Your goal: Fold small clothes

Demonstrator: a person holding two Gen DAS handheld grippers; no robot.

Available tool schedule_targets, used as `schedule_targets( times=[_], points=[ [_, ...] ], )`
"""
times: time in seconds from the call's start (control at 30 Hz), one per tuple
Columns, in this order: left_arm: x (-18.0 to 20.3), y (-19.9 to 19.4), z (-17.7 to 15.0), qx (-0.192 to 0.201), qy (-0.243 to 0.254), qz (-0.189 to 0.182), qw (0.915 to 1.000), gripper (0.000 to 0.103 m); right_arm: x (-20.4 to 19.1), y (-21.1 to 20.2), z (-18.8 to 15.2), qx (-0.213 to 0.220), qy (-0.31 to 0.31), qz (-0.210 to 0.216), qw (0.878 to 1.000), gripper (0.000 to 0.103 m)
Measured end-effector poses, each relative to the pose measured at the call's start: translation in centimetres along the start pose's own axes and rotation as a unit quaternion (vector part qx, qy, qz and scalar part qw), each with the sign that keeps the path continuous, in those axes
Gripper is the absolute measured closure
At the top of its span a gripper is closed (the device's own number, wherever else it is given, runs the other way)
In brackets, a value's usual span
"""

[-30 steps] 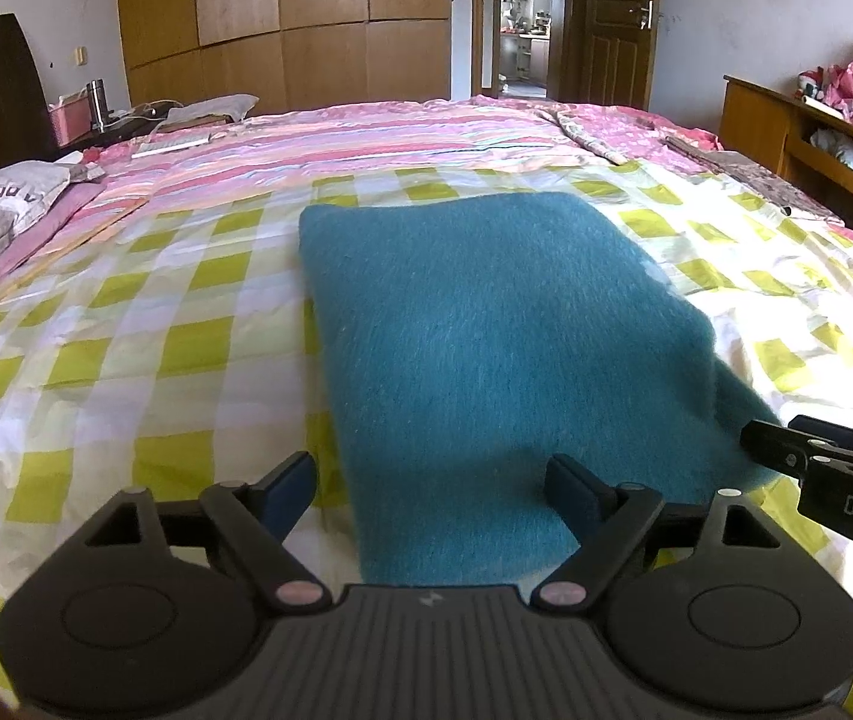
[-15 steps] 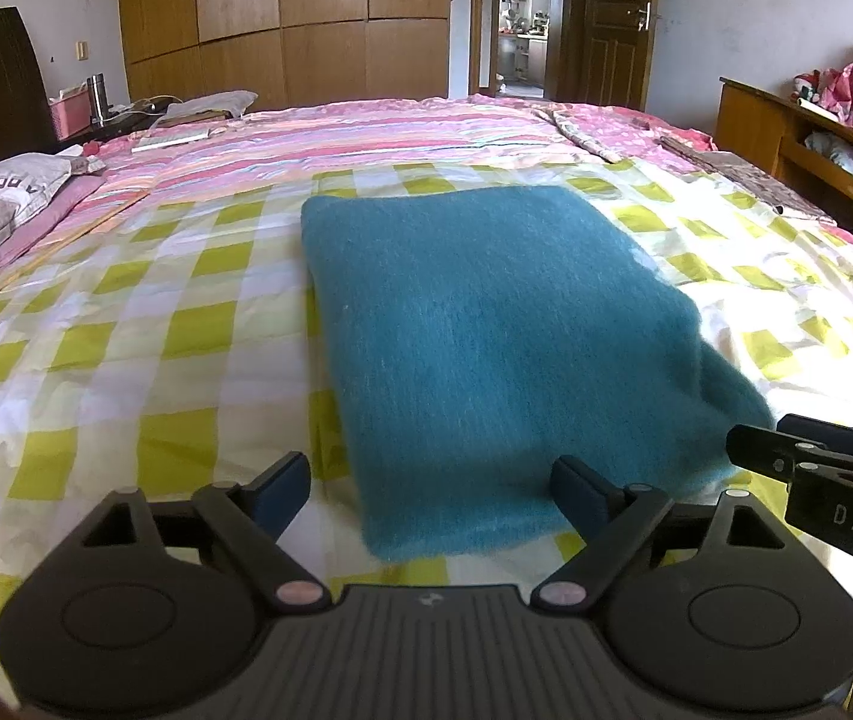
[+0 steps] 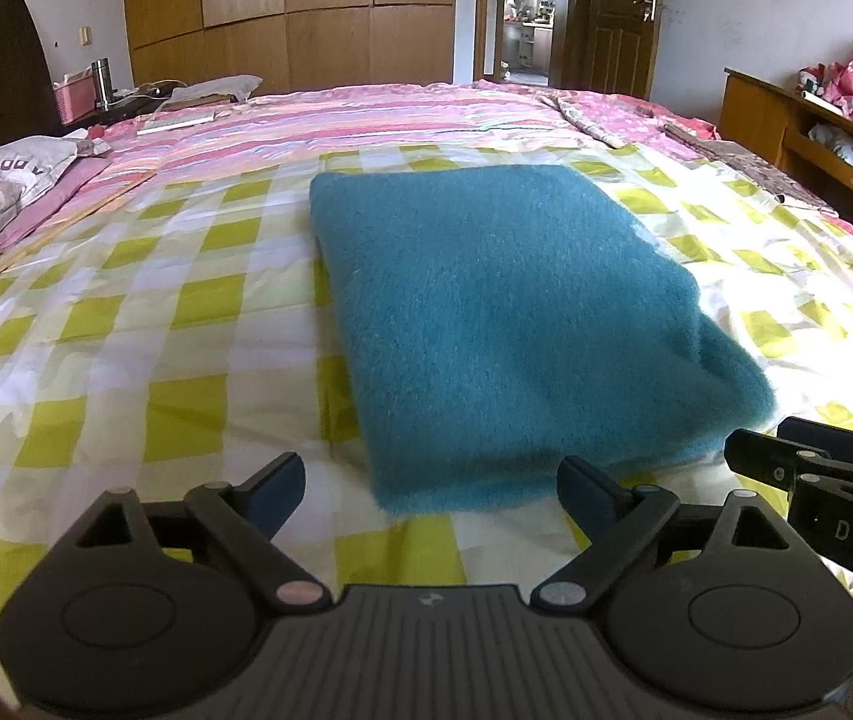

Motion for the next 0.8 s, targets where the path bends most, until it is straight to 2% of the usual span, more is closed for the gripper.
schedule_targets(
  times=[0.37, 0.67, 0.8],
  points=[
    [-0.2, -0.5, -0.8, -0.005, -0.007, -0.001, 1.0000, 0.003, -0.4, -0.5, -0.4, -0.009, -0.006, -0.005, 1.000, 0.066],
    [0.4, -0.7, -2.0, -0.013, 0.014, 0.006, 0.9998, 0.002, -0.9, -0.7, -1.3, -0.022, 0.002, 0.005, 1.000, 0.065],
    [0.4, -0.7, -2.4, -0.016, 0.017, 0.007, 0.9997, 0.002, -1.1, -1.2, -1.7, -0.024, 0.004, 0.007, 1.000, 0.061]
  ],
)
Point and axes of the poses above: each gripper's, at about its wrist camera, not at the fingertips, and y roughly the way its jaws point, x to its right, z to its top, the point moved 5 cm from there along y, roughly the way its jaws point, and after that the axes turned 3 degrees about -z, right-handed, at the moved point
